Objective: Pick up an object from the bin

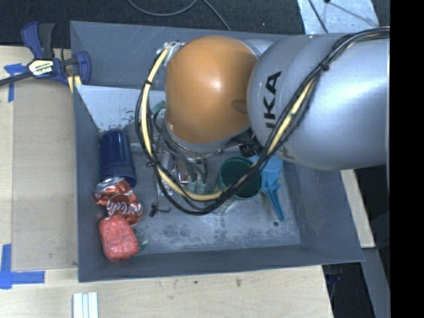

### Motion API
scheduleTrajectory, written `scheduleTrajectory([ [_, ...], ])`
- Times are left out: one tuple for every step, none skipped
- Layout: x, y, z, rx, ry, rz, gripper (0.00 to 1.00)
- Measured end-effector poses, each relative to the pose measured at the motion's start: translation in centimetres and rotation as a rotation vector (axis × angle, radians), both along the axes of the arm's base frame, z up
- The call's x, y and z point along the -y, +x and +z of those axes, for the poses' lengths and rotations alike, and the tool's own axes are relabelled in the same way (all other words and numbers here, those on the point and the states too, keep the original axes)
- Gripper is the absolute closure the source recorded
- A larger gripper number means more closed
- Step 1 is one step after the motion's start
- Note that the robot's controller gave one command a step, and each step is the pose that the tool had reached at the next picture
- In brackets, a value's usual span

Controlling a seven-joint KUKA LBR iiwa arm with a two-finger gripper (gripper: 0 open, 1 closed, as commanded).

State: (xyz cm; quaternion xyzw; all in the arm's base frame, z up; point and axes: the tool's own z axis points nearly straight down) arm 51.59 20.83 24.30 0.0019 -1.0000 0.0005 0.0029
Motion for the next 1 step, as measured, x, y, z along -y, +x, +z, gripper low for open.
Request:
scheduleTrajectory([
  [0.12,0.18,0.47,0.008,0.002,-0.003,0.0],
])
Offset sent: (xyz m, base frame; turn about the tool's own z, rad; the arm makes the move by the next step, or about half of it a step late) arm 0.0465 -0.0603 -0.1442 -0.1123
